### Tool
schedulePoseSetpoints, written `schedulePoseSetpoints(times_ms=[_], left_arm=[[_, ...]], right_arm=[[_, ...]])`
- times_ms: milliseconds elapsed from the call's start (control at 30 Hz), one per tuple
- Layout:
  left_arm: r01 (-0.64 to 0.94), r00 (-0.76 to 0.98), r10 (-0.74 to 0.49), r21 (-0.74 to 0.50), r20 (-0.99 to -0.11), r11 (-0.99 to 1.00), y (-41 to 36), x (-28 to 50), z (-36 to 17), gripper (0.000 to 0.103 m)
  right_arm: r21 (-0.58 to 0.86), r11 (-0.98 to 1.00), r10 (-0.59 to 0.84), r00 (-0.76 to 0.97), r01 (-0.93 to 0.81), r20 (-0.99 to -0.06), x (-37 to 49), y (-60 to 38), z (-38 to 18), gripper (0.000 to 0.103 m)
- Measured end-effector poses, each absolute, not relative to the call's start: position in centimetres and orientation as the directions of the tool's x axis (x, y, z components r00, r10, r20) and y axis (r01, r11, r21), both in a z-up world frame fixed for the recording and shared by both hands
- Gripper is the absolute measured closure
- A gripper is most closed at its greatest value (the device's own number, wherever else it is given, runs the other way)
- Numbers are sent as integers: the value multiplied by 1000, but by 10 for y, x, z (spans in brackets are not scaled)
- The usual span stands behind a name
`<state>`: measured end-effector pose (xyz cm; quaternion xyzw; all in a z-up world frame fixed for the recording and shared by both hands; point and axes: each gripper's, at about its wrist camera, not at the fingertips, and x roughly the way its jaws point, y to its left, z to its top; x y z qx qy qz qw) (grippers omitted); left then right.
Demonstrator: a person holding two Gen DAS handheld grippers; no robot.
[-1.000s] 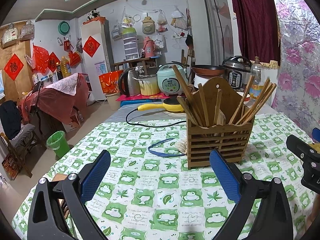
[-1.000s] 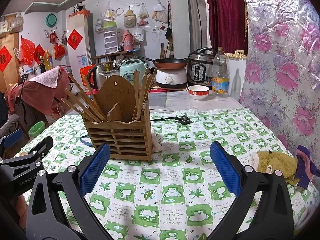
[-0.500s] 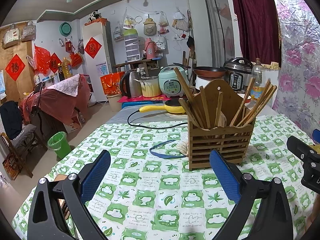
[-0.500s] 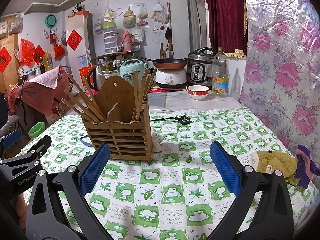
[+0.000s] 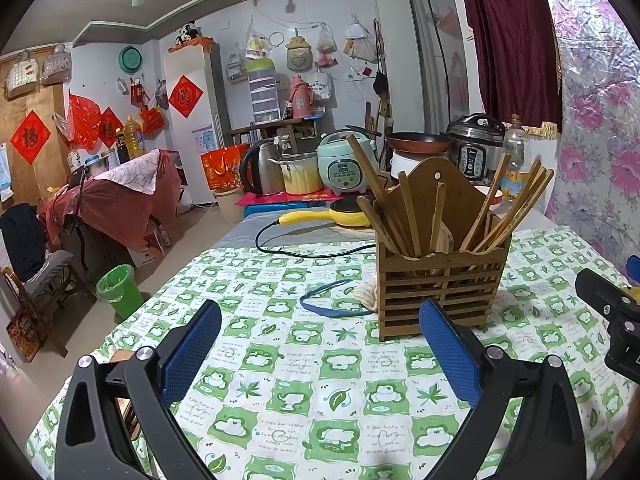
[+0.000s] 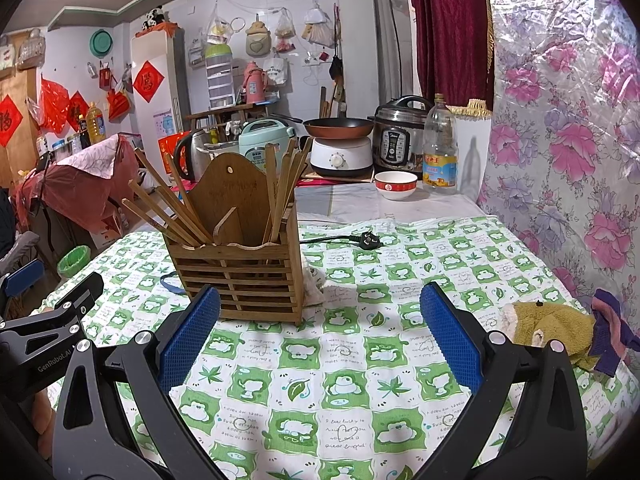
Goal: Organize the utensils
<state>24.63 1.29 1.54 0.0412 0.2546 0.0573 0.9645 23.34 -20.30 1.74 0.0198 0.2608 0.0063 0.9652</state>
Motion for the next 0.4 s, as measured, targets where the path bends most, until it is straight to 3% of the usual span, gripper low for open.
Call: schedulePoseSetpoints(times_ms=[400], left_arm=[[-87, 868, 136, 122, -478, 989, 17, 246, 16, 6]], right_arm=[[44, 999, 22, 864, -1, -503, 233, -204, 17, 6]])
